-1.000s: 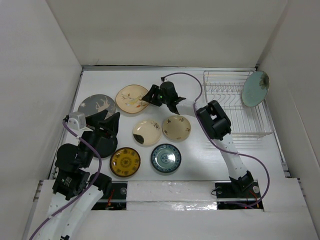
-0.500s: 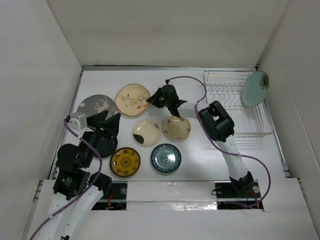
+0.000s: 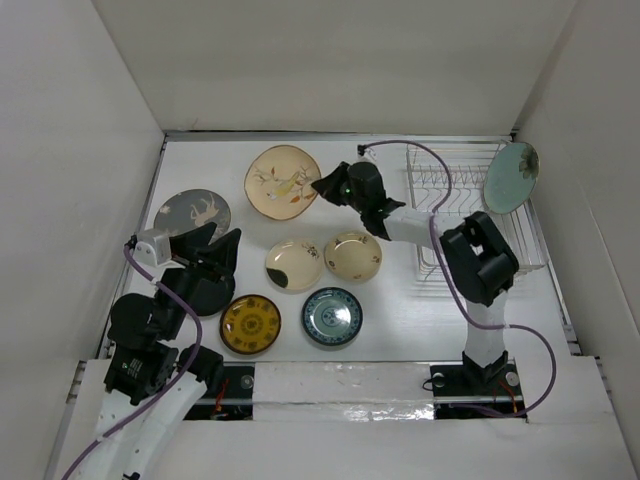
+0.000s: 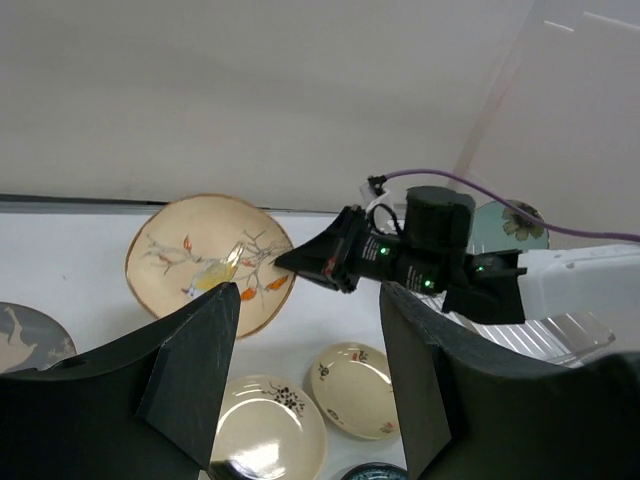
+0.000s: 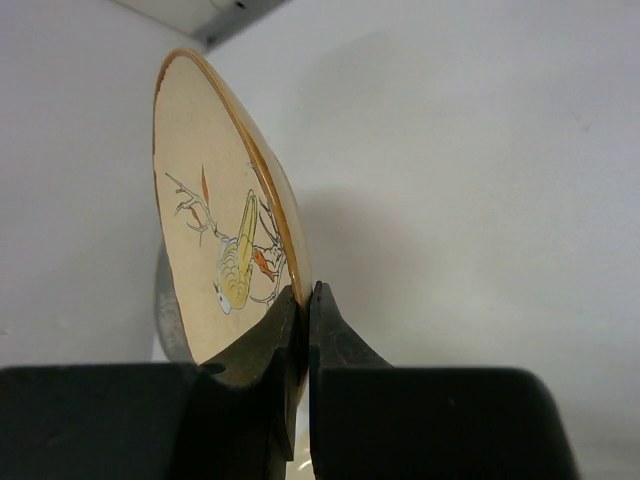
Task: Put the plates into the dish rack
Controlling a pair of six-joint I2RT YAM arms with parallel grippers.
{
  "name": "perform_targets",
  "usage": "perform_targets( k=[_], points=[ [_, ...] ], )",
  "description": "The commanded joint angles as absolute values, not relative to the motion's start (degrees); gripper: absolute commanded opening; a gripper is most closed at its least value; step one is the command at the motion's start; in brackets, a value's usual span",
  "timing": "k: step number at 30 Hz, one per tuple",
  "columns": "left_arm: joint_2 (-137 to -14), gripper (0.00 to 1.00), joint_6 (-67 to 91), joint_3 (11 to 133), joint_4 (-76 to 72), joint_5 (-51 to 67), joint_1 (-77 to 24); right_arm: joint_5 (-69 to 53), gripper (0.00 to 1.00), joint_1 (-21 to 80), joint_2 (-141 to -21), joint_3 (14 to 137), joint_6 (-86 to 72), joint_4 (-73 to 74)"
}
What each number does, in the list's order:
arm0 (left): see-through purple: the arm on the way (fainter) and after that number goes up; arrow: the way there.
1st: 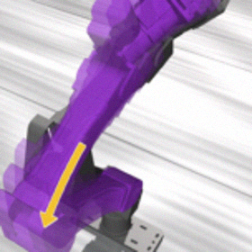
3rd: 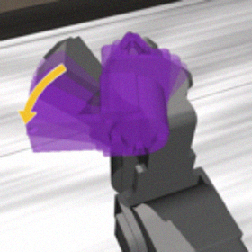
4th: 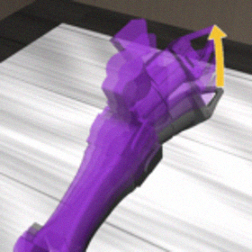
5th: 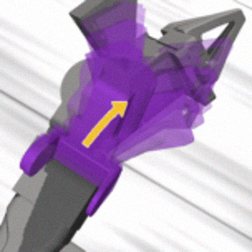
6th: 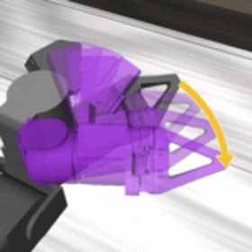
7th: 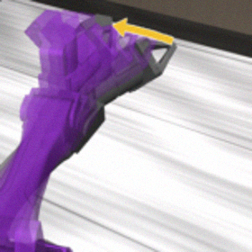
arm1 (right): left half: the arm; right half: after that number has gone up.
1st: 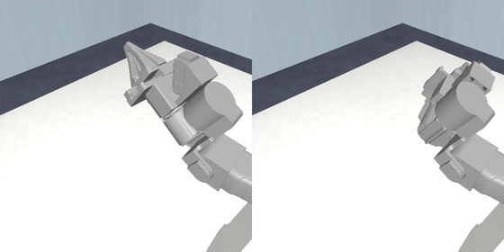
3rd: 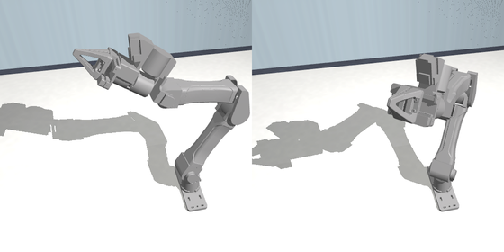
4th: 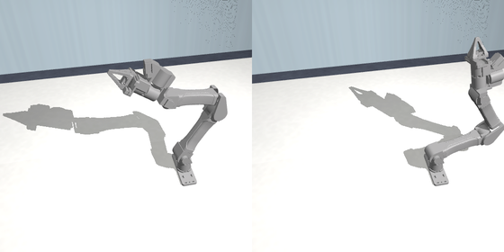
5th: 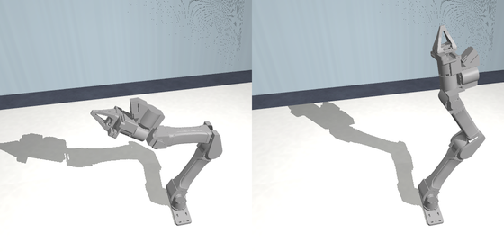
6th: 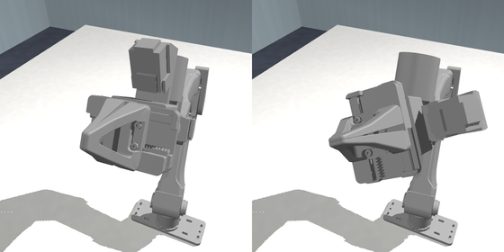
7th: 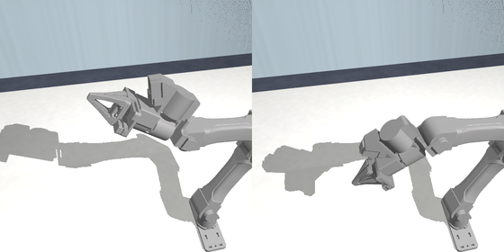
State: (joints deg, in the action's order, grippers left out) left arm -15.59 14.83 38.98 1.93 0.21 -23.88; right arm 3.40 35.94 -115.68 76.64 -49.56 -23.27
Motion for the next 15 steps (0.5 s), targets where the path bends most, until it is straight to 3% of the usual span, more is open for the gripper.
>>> perform_targets(
  k=[1, 10, 15],
  points=[
    [-14.2, 0.55, 14.5, 38.9, -1.3, 2.1, -23.6, 1.2, 0.00, 33.2, -105.1, 76.0, -55.8, -43.6],
    [-13.6, 0.55, 15.6, 39.3, -0.8, 2.7, -23.6, 2.7, 0.00, 19.5, -87.5, 66.1, -51.9, -36.9],
    [-12.8, 0.55, 16.1, 39.4, -0.9, 4.3, -23.6, 6.3, 0.00, 7.9, -78.4, 65.3, -39.4, -27.8]
  ],
)
